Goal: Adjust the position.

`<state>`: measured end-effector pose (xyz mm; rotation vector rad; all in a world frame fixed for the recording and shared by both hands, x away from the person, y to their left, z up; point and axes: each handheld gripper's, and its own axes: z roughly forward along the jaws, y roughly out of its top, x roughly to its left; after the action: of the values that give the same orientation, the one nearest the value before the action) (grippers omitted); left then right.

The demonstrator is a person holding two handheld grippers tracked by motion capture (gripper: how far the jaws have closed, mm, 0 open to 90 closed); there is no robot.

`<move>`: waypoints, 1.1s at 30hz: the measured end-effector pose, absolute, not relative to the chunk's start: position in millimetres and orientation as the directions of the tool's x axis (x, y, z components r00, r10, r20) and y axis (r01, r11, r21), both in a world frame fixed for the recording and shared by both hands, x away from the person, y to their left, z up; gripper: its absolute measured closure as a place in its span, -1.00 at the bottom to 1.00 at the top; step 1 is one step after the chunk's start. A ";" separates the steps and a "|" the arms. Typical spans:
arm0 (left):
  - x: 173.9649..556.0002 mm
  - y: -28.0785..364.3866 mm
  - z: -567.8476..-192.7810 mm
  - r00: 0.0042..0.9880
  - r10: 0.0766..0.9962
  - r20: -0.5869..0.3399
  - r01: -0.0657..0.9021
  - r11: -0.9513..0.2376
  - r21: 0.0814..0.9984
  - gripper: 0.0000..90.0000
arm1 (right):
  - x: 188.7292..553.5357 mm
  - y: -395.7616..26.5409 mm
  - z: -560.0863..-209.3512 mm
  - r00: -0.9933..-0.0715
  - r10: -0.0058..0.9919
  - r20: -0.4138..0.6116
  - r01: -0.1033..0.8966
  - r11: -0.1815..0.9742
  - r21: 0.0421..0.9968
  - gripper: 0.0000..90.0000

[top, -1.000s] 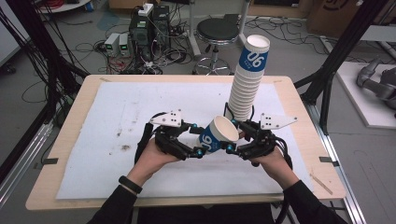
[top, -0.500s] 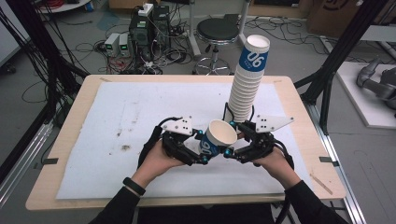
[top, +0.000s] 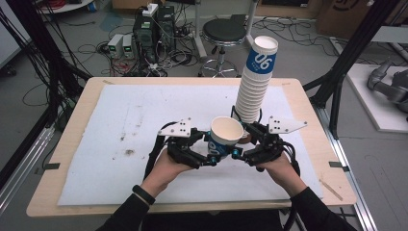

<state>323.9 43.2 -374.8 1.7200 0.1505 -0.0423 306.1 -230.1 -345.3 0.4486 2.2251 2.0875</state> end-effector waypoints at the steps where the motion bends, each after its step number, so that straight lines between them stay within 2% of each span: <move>1: 323.9 43.2 -374.8 0.991 0.076 -0.114 0.125 -0.147 0.981 -0.33 | 306.0 -229.4 -344.8 -0.957 0.248 0.153 0.168 0.042 0.985 -0.61; 21: 321.8 34.8 -386.9 0.993 0.062 -0.098 0.106 -0.143 0.984 -0.34 | 305.2 -226.7 -344.1 -0.965 0.229 0.130 0.148 0.063 0.987 -0.53; 28: 319.9 33.0 -381.3 0.990 0.078 -0.113 0.124 -0.147 0.981 -0.53 | 304.6 -225.0 -345.2 -0.964 0.233 0.126 0.148 0.079 0.986 -0.53; 33: 317.7 31.6 -375.2 0.990 0.086 -0.112 0.124 -0.141 0.982 -0.55 | 303.9 -221.8 -347.1 -0.965 0.231 0.124 0.149 0.092 0.985 -0.53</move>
<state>317.7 31.6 -375.2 1.7149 0.1575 -0.0331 303.9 -221.8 -347.1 0.3960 2.2745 2.0378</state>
